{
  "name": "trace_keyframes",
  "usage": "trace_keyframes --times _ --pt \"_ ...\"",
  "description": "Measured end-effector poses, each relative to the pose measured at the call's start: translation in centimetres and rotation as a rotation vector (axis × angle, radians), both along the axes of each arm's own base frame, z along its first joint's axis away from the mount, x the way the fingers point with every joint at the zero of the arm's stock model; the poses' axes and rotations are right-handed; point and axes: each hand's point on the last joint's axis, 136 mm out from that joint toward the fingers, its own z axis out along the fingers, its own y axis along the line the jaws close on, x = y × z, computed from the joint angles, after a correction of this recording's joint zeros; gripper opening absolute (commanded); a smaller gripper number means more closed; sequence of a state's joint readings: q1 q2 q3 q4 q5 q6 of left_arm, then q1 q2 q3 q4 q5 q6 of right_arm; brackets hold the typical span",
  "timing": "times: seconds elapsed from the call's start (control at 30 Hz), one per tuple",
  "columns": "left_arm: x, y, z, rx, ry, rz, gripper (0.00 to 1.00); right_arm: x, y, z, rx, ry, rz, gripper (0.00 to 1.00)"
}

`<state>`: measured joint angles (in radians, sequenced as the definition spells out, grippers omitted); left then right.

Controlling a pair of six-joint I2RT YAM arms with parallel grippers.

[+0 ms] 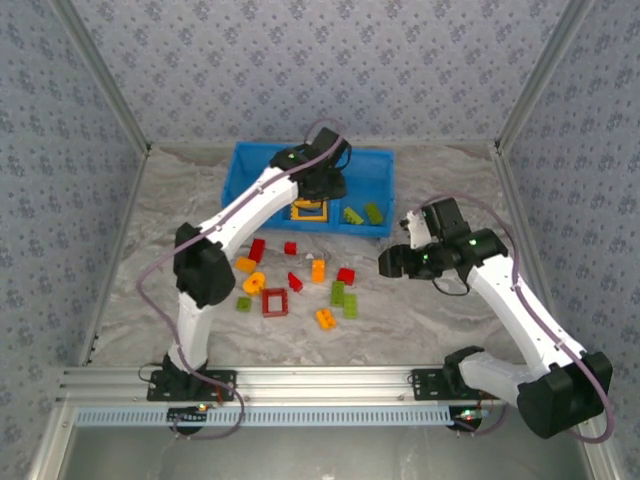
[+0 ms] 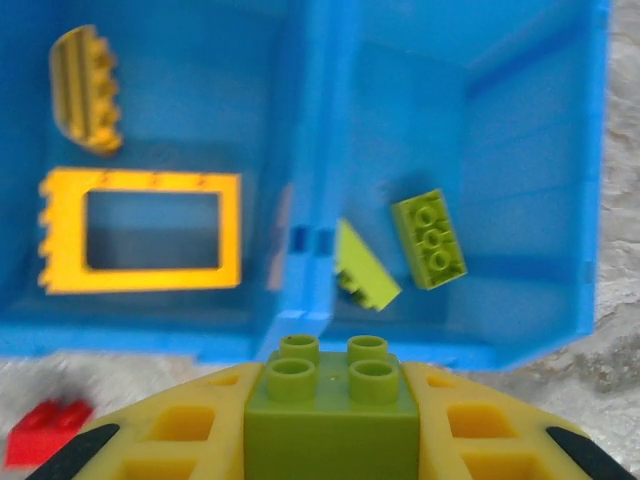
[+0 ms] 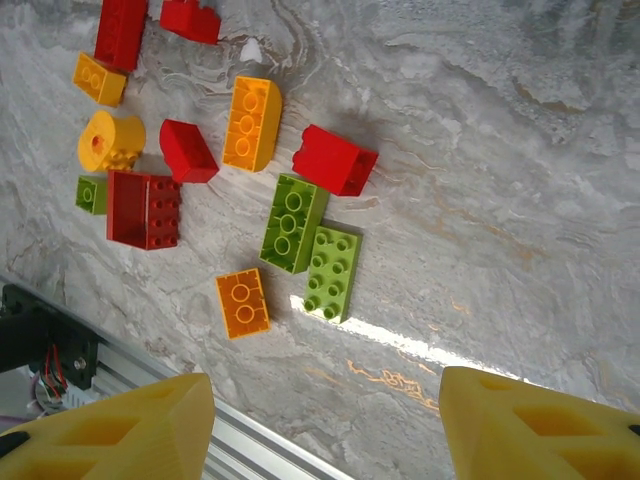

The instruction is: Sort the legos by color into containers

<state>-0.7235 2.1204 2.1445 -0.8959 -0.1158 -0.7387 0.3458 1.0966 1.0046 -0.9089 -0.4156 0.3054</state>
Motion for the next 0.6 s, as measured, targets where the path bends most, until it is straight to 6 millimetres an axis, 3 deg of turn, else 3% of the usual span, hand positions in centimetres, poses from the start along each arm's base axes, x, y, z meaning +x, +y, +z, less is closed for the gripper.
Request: trace_keyframes --times 0.13,0.3,0.6 --pt "2.5 -3.6 -0.1 -0.007 -0.074 -0.079 0.29 -0.1 -0.4 -0.1 0.001 -0.001 -0.013 0.64" --pt "4.8 -7.0 -2.3 0.000 -0.126 -0.143 0.29 -0.3 -0.5 0.6 0.009 -0.024 -0.014 0.64" --pt "5.6 -8.1 -8.5 0.099 -0.103 -0.180 0.29 -1.2 -1.1 1.3 0.014 -0.036 -0.028 0.64"
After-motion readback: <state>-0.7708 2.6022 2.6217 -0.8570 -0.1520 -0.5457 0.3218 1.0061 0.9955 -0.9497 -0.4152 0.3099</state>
